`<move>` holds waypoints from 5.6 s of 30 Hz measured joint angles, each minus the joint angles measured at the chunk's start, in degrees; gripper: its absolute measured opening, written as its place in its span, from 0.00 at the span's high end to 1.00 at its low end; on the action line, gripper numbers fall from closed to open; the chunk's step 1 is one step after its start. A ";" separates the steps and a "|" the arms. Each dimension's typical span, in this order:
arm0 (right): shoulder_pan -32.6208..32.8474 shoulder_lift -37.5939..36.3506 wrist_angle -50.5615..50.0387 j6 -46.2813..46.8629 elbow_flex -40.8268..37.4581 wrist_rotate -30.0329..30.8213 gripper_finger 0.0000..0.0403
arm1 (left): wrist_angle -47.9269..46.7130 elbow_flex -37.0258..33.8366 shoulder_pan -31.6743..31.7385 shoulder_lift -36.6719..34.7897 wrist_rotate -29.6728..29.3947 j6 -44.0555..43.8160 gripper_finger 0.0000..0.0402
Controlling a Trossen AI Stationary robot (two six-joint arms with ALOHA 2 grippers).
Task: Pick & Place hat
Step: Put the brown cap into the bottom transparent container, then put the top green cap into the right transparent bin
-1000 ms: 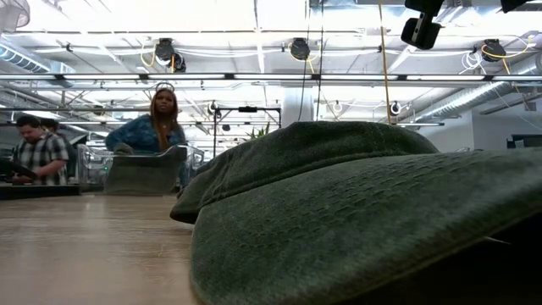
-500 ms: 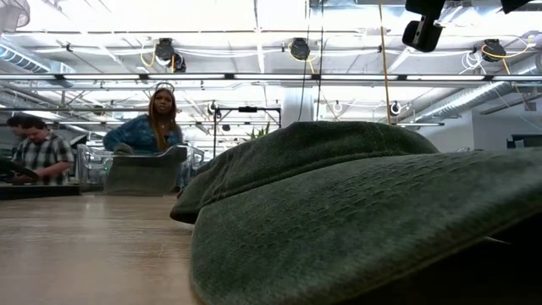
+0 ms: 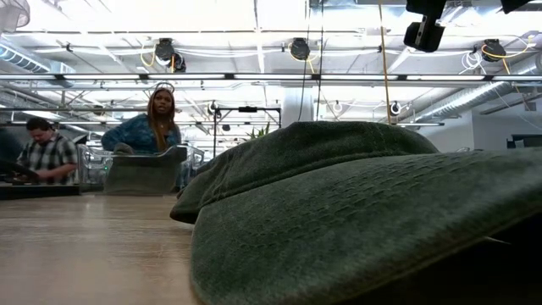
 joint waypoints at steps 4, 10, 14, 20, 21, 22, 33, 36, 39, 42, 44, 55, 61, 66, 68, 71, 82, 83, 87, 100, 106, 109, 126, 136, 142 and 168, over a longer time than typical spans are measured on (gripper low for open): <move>0.01 0.02 -0.01 -0.21 0.00 0.02 0.84 | 0.00 0.00 0.04 0.00 0.19 1.08 0.79; 0.00 0.02 -0.10 -1.22 0.00 0.10 0.84 | -0.40 0.56 0.04 0.00 6.63 5.63 0.97; 0.00 0.02 -0.18 -1.49 0.00 0.11 0.84 | -0.22 4.15 -0.43 0.00 4.95 15.75 0.97; 0.00 0.01 -0.19 -1.73 -0.01 0.13 0.84 | -10.28 6.77 -2.30 -0.09 4.52 28.98 0.96; 0.00 0.00 -0.18 -1.73 -0.01 0.13 0.84 | -11.92 6.40 -2.43 -0.09 4.46 29.02 0.95; 0.00 0.01 -0.18 -1.73 -0.01 0.13 0.84 | -13.26 6.07 -2.59 -0.09 4.44 29.21 0.94; 0.01 0.02 -0.36 -1.97 -0.02 0.15 0.84 | -14.05 -3.20 -2.60 -0.09 3.54 23.18 0.91; -0.01 0.02 -0.34 -1.95 -0.02 0.15 0.84 | -13.16 -6.09 -2.60 -0.09 6.02 19.09 0.82; -0.01 0.02 -0.34 -1.86 -0.02 0.15 0.84 | -13.65 -7.12 -2.60 -0.09 9.75 17.66 0.73; 0.01 0.01 -0.34 -1.73 -0.02 0.15 0.84 | -13.84 -6.85 -2.58 -0.09 11.50 17.90 0.65; 0.00 0.01 -0.35 -1.91 -0.02 0.19 0.84 | -13.90 -6.21 -2.54 -0.09 12.18 17.90 0.62; -0.01 0.02 -0.36 -2.14 -0.02 0.37 0.84 | -22.05 3.61 -2.46 -0.04 11.89 17.52 0.68; 0.01 0.02 -0.34 -1.99 -0.02 0.39 0.84 | -23.72 8.42 -2.45 -0.04 7.80 14.25 0.77; -0.01 0.17 -0.30 -1.96 -0.02 0.42 0.84 | -24.95 9.05 -2.45 -0.04 5.96 13.33 0.83; 0.00 0.54 -0.36 -1.10 -0.02 0.39 0.84 | -25.05 9.07 -2.45 -0.04 5.92 12.60 0.87; 0.01 1.33 -0.23 -0.07 -0.02 -0.11 0.84 | -24.92 9.07 -2.45 -0.04 5.92 10.42 0.93; -0.01 3.99 3.14 -4.93 -0.02 0.97 0.84 | -21.35 9.07 -1.27 -3.95 8.43 1.89 0.95; -0.01 4.04 3.09 -4.70 -0.02 1.64 0.84 | -21.40 9.07 -0.96 -4.56 8.44 0.90 0.95; -0.01 3.98 3.20 -4.67 -0.02 1.68 0.84 | -21.75 9.09 -0.44 -6.58 8.46 -1.31 0.99; 0.00 3.89 3.13 -3.02 -0.02 1.56 0.84 | -16.32 9.03 2.14 -1.00 -2.14 7.27 0.96; 0.01 3.99 3.14 -3.42 -0.02 1.64 0.84 | -24.96 9.01 2.08 3.56 0.52 7.25 0.97; 0.01 4.09 3.07 -3.43 -0.02 1.64 0.84 | -26.03 9.01 2.14 4.49 0.41 7.12 0.99; -0.01 4.09 3.11 -3.91 -0.02 1.64 0.84 | -23.78 -3.13 1.55 4.85 11.53 2.84 0.98; 0.01 4.09 3.12 -3.60 -0.02 1.64 0.84 | -24.71 -4.78 4.18 4.61 11.17 5.09 0.92; 0.00 4.09 3.12 -3.48 -0.02 1.64 0.84 | -24.75 -2.10 6.00 0.68 11.41 4.17 0.98; 0.01 4.09 3.74 -0.19 -0.02 1.70 0.84 | -0.83 5.99 20.91 -9.20 -32.60 32.13 0.99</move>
